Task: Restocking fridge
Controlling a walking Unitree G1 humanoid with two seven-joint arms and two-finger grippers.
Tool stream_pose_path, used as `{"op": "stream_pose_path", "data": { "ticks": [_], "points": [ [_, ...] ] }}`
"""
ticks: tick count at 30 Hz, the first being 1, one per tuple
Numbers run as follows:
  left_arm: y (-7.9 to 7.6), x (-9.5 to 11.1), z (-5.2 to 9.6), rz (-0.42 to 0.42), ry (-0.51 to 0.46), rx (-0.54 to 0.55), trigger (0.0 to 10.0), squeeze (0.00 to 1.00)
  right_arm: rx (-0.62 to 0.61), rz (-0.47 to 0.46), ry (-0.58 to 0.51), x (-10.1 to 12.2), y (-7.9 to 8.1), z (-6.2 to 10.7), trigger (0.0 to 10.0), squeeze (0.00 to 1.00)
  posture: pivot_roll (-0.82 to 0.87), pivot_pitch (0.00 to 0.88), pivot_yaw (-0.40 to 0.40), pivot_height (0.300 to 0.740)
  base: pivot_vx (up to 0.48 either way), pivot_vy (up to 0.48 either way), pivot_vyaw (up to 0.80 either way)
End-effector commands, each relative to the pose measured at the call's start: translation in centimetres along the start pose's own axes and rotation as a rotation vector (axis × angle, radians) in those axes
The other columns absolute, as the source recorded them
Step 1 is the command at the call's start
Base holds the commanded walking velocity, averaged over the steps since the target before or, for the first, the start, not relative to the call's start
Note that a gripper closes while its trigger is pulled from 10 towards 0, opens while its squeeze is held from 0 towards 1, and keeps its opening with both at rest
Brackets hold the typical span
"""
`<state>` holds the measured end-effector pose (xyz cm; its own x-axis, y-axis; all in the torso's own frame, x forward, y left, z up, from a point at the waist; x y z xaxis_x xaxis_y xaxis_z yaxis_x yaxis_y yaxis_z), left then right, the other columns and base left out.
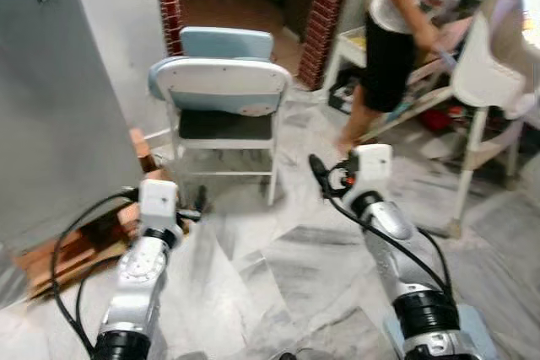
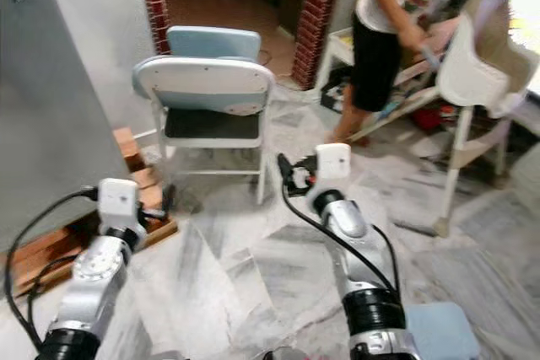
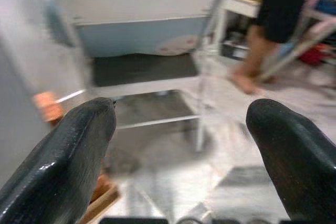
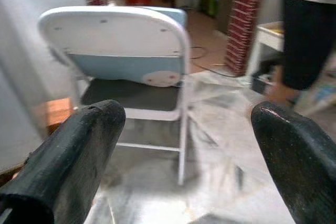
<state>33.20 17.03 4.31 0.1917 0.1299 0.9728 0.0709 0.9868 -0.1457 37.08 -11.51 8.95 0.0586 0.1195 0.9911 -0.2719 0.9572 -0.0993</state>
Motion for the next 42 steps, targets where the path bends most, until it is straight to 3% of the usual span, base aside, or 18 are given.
{"op": "stream_pose_path", "data": {
  "ticks": [1,14,30,42],
  "points": [
    [0.1,0.3,0.0,0.008,-0.01,-0.003,10.0,0.0,-0.005,0.003,-0.006,0.5,-0.2,-0.2,10.0,0.0,0.06,0.0,-0.059,0.74,0.0,0.0,-0.8],
    [0.3,0.0,0.1,0.014,0.004,-0.005,10.0,0.0,-0.025,0.006,0.02,-0.4,-0.7,0.4,10.0,0.0,0.05,0.0,-0.05,0.74,0.0,0.0,-0.8],
    [0.2,-0.3,0.5,0.092,0.015,-0.018,10.0,0.0,-0.13,0.001,0.1,-3.1,-3.4,4.0,10.0,0.0,0.02,0.0,-0.027,0.74,0.0,0.0,-0.8],
    [0.5,-0.6,0.7,0.086,0.03,-0.006,10.0,0.0,-0.158,0.005,0.122,-3.7,-4.1,5.0,10.0,0.0,0.01,0.0,-0.017,0.74,0.0,0.0,-0.8]
  ]
}}
Point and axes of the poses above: a point about 5 cm out from each wrist's last joint towards the gripper, its own z axis pointing back from the gripper into the wrist, its own x axis along the axis of the wrist's last joint, y = z × x, the point moved 6 cm from there along -z, pointing out of the wrist towards the gripper, and after that the axes turned 13 degrees about z, right-handed, at the moved point
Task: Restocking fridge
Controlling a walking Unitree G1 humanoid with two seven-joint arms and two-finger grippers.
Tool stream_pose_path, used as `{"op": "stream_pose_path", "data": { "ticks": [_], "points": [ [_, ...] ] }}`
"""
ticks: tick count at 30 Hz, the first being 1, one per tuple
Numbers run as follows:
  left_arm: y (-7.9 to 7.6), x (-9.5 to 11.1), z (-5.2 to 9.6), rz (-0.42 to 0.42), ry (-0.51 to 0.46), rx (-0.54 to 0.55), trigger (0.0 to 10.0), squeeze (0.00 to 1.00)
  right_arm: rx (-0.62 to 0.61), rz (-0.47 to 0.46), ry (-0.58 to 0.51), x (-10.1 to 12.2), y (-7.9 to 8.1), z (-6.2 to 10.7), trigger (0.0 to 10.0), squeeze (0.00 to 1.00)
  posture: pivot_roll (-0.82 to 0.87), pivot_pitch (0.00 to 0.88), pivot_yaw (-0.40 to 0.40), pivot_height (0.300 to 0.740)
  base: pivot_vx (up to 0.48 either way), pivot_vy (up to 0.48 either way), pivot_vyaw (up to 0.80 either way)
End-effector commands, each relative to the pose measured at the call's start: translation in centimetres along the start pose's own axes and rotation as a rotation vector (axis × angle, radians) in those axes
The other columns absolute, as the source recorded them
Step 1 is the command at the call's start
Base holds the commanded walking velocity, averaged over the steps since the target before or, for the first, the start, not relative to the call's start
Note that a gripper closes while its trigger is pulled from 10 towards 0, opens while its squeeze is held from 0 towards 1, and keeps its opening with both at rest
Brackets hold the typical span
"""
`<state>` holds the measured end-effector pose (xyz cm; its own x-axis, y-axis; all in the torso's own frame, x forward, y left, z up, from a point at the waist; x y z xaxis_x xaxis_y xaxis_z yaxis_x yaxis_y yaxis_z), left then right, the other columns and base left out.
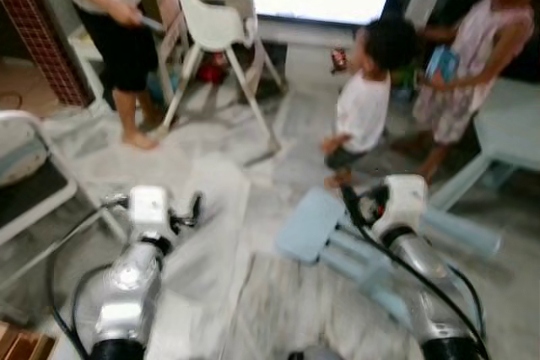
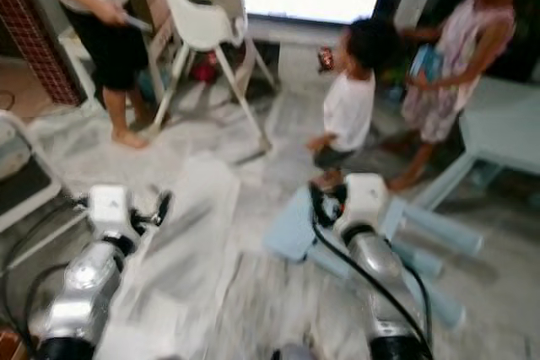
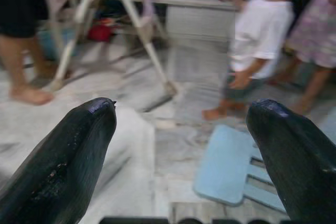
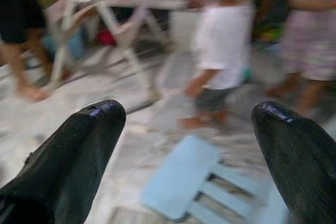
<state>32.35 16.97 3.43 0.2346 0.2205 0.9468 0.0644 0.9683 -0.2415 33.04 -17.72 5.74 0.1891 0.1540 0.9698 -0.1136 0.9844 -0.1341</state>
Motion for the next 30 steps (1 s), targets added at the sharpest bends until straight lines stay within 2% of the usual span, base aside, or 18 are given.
{"op": "stream_pose_path", "data": {
  "ticks": [1,10,15,24,30],
  "points": [
    [0.5,0.43,0.11,-0.011,-0.008,0.008,10.0,0.0,0.005,-0.007,-0.013,0.47,0.49,-0.04,10.0,0.0,0.01,0.0,-0.017,0.74,0.0,0.0,-0.8],
    [0.6,0.23,0.26,-0.008,0.002,0.01,10.0,0.0,-0.003,-0.004,0.006,-0.02,0.13,0.48,10.0,0.0,0.01,0.0,-0.021,0.74,0.0,0.0,-0.43],
    [0.55,0.2,0.22,-0.012,0.003,0.006,10.0,0.0,0.0,0.002,0.02,-0.22,0.18,0.59,10.0,0.0,0.01,0.0,-0.022,0.74,0.0,0.337,-0.09],
    [0.37,0.25,0.05,-0.017,0.001,0.003,10.0,0.0,0.009,0.008,0.02,-0.1,0.37,0.31,10.0,0.0,0.01,0.0,-0.025,0.74,0.0,0.322,-0.75],
    [0.35,0.3,0.0,-0.021,0.0,0.003,10.0,0.0,0.014,0.013,0.018,0.05,0.44,0.27,10.0,0.0,0.01,0.0,-0.026,0.74,0.0,0.208,0.0]
  ]
}}
Point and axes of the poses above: a point about 5 cm out from each wrist's last joint towards the gripper, its own z axis pointing back from the gripper into the wrist, its own x axis along the axis of the wrist's last joint, y = z × x, the point moved 6 cm from there along -z, pointing out of the wrist towards the gripper, and after that the axes turned 13 degrees about z, right-handed, at the moved point
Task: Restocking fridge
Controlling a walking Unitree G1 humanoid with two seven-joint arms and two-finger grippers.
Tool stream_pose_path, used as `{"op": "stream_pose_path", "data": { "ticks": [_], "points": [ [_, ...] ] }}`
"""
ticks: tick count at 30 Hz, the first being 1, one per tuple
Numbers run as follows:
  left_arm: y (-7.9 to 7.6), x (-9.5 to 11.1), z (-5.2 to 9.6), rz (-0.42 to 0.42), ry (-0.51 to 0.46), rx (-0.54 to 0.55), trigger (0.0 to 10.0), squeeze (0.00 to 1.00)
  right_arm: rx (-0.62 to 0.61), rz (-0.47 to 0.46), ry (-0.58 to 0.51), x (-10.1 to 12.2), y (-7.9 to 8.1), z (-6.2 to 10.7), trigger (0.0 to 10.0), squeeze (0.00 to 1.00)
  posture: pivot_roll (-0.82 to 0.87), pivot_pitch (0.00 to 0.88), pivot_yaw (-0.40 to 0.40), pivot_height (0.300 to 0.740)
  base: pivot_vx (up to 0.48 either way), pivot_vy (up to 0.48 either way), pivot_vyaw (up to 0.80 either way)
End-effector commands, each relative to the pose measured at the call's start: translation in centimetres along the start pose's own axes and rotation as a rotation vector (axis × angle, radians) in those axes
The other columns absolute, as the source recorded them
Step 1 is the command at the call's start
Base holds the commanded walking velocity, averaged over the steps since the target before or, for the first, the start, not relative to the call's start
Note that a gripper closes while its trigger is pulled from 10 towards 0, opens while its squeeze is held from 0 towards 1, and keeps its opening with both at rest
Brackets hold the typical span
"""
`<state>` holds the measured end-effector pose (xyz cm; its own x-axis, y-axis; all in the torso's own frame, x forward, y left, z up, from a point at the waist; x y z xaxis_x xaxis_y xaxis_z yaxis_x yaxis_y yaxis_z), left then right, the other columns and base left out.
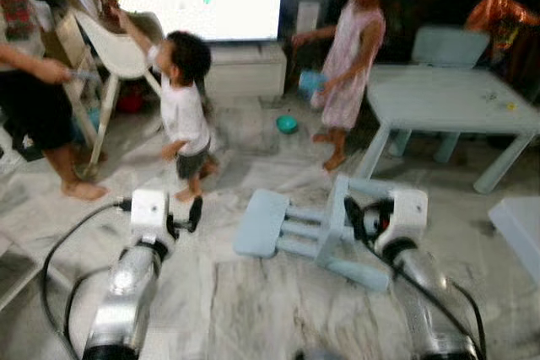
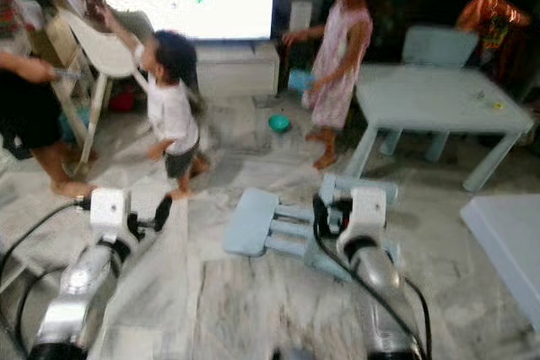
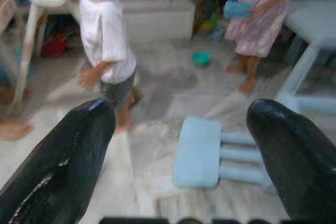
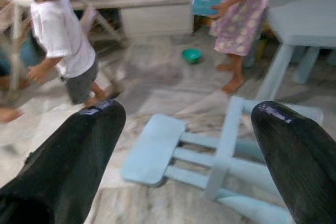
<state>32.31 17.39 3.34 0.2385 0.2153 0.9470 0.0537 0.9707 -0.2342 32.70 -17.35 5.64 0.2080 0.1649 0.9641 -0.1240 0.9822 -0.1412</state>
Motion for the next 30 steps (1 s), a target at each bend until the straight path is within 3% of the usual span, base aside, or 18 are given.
{"op": "stream_pose_path", "data": {
  "ticks": [1,13,30],
  "points": [
    [-0.1,0.3,-0.1,-0.017,-0.005,-0.008,10.0,0.0,0.005,0.004,-0.001,0.1,0.0,0.0,10.0,0.0,0.01,0.0,-0.026,0.74,0.0,0.0,0.0],
    [-1.1,0.6,-0.1,-0.037,-0.026,-0.021,10.0,0.0,0.053,0.006,-0.051,1.3,0.7,0.2,10.0,0.0,0.01,0.0,-0.027,0.74,0.0,0.0,0.0],
    [-0.5,0.9,0.0,-0.088,-0.033,0.034,10.0,0.0,0.068,-0.003,-0.065,1.6,1.2,-0.1,10.0,0.0,0.02,0.0,-0.013,0.74,0.0,0.0,0.24]
  ]
}}
Point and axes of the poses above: a point about 5 cm out from each wrist's last joint towards the gripper, its own z axis pointing back from the gripper into the wrist, its own x axis along the axis of the wrist's last joint, y = z × x, the point moved 6 cm from there along -z, pointing out of the wrist towards the gripper, and after that the axes turned 13 degrees about z, right-handed, at the moved point
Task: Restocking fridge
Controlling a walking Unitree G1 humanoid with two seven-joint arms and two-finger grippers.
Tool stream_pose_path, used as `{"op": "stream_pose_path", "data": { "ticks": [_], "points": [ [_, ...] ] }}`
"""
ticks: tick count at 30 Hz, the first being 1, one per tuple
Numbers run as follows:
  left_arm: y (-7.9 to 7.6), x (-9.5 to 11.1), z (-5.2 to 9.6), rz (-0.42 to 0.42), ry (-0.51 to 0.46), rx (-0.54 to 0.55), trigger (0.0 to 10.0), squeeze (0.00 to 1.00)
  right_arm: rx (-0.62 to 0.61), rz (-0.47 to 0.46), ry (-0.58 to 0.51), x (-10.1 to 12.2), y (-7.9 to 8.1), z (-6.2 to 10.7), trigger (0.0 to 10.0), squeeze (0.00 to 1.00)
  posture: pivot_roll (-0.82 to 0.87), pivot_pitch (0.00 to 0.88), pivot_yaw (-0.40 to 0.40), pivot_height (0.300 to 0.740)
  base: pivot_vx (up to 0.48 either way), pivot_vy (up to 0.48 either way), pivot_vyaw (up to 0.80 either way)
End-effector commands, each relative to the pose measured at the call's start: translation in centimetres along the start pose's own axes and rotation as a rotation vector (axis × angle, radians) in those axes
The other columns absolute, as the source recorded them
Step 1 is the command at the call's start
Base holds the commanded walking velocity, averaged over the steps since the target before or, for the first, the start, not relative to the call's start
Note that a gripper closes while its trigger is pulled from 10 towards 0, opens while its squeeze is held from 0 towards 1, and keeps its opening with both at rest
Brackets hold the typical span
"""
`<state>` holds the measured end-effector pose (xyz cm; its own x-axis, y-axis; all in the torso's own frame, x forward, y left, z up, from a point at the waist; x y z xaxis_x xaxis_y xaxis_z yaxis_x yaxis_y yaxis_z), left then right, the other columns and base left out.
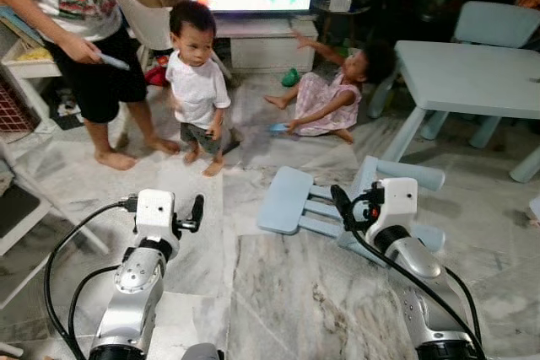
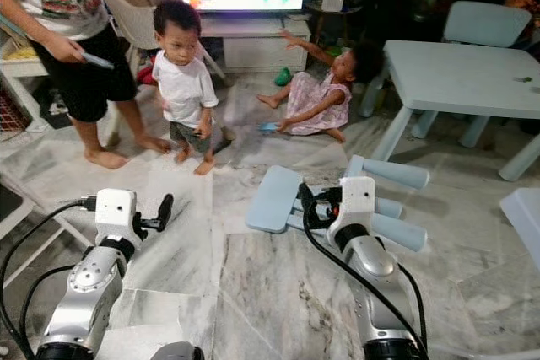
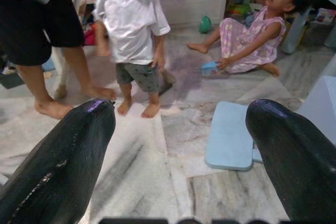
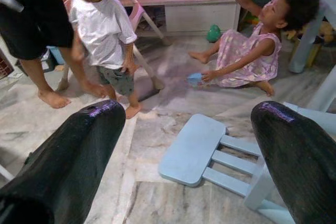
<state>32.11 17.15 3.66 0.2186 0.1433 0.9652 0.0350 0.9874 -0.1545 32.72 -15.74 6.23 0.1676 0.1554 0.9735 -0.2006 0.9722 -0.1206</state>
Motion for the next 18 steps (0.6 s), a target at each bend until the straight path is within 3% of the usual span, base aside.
{"op": "stream_pose_path", "data": {
  "ticks": [1,18],
  "points": [
    [-0.1,0.8,-0.3,-0.014,-0.017,-0.001,10.0,0.0,-0.01,0.002,-0.023,0.8,-0.3,-0.1,10.0,0.0,0.02,0.0,-0.013,0.74,0.0,0.0,0.0],
    [0.5,1.1,-0.3,-0.04,-0.029,0.031,10.0,0.0,0.018,0.021,-0.053,1.8,0.0,-0.9,10.0,0.0,0.03,0.0,-0.033,0.74,0.0,0.0,0.08]
  ]
}}
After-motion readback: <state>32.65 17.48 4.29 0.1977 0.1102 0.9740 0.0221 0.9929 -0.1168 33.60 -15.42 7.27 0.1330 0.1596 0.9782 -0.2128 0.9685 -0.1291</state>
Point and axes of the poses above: a point about 5 cm out from each wrist's last joint towards the gripper, its own z axis pointing back from the gripper into the wrist, its own x axis along the axis of the wrist's last joint, y = z × x, the point moved 6 cm from there along -z, pointing out of the wrist towards the gripper, and after that the axes turned 13 degrees about z, right-handed, at the moved point
